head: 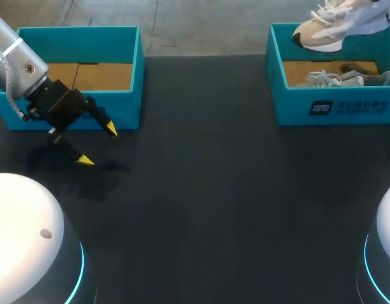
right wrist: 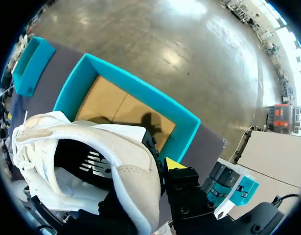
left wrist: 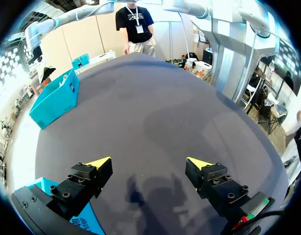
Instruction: Take the shoe out of the shoebox, open the shoe tongue, remove and reinsert the insole, then place the shoe into the shoebox
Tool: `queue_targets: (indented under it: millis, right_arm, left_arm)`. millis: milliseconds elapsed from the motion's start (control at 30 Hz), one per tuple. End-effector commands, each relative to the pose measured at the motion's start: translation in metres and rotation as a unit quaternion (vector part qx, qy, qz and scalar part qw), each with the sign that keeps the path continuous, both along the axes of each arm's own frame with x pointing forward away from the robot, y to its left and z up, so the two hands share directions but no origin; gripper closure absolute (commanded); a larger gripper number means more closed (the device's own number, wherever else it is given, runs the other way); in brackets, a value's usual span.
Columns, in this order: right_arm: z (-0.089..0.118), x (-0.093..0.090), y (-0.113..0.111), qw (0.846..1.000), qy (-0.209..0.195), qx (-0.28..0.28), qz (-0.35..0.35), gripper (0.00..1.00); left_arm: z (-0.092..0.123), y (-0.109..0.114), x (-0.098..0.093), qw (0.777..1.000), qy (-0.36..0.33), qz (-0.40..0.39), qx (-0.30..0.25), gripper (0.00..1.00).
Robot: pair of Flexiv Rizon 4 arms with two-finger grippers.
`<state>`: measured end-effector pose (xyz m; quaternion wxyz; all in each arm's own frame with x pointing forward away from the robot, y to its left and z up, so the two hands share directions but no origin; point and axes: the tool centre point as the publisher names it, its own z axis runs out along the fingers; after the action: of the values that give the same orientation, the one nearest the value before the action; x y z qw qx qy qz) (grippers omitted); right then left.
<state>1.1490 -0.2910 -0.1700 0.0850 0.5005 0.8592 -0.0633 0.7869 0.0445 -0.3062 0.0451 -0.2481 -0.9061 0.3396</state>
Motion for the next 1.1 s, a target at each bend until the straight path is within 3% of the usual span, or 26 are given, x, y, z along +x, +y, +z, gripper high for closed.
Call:
queue_targets:
  millis: [33, 267, 433, 733, 1100]
  right_arm:
    - [0.003, 0.005, -0.001, 1.0, 0.009, 0.0, -0.001, 1.0]
    - [0.003, 0.005, -0.001, 1.0, 0.009, 0.0, -0.001, 1.0]
    - [-0.003, -0.014, -0.012, 0.997, -0.046, 0.005, -0.069, 1.0]
    - [-0.009, -0.027, -0.033, 0.984, -0.092, 0.021, -0.153, 1.0]
    - [-0.034, -0.03, -0.032, 0.978, -0.08, 0.025, -0.189, 1.0]
  left_arm:
    - [0.0, 0.0, 0.0, 1.0, 0.0, -0.001, 0.002, 0.0]
    - [0.0, 0.0, 0.0, 1.0, 0.0, -0.001, 0.002, 0.0]
    - [0.0, 0.0, 0.0, 1.0, 0.0, -0.001, 0.002, 0.0]
    - [0.0, 0.0, 0.0, 1.0, 0.0, -0.001, 0.002, 0.0]
    - [0.0, 0.0, 0.0, 1.0, 0.0, -0.001, 0.002, 0.0]
